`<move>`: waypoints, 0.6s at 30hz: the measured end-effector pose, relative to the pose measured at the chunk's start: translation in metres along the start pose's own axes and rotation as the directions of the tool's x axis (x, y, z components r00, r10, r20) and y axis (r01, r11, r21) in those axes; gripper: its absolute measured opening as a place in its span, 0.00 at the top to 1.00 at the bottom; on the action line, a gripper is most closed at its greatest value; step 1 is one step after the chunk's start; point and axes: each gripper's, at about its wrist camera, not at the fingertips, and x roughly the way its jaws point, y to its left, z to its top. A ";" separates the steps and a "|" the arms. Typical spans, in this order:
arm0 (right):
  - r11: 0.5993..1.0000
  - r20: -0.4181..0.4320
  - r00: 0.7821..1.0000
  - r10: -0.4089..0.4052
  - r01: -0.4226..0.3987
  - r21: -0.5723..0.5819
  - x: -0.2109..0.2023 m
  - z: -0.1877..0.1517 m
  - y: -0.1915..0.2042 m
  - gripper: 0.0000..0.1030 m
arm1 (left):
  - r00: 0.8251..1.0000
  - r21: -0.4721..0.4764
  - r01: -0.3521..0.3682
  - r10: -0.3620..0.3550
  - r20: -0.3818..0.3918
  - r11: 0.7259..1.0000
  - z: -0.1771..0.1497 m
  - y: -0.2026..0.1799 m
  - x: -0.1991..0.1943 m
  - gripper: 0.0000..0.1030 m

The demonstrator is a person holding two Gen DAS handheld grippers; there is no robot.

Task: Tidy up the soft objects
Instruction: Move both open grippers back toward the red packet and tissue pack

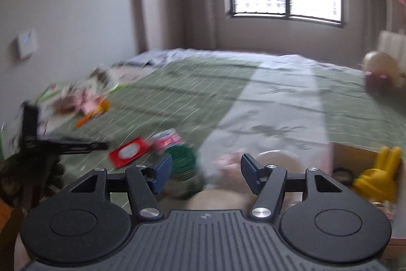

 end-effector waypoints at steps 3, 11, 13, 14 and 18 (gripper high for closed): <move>0.998 -0.045 0.999 0.029 -0.031 -0.058 0.013 0.006 0.027 0.41 | 1.000 0.008 0.019 -0.019 -0.010 1.000 -0.010 0.004 0.007 0.85; 0.996 -0.199 0.979 0.048 -0.062 -0.062 0.082 0.060 0.061 0.36 | 0.991 -0.072 0.130 -0.132 -0.031 0.989 -0.033 0.023 0.003 0.85; 0.998 -0.240 0.970 0.043 -0.052 -0.032 0.109 0.069 0.070 0.36 | 0.991 -0.061 0.134 -0.135 -0.022 0.989 -0.036 0.030 -0.004 0.85; 0.999 -0.263 0.963 0.052 -0.055 -0.003 0.122 0.073 0.073 0.36 | 0.990 -0.069 0.139 -0.140 -0.017 0.988 -0.036 0.036 -0.008 0.85; 0.970 -0.351 0.920 0.177 -0.102 0.221 0.185 0.077 0.082 0.36 | 0.988 -0.121 0.156 -0.154 0.019 0.980 -0.039 0.059 -0.023 0.85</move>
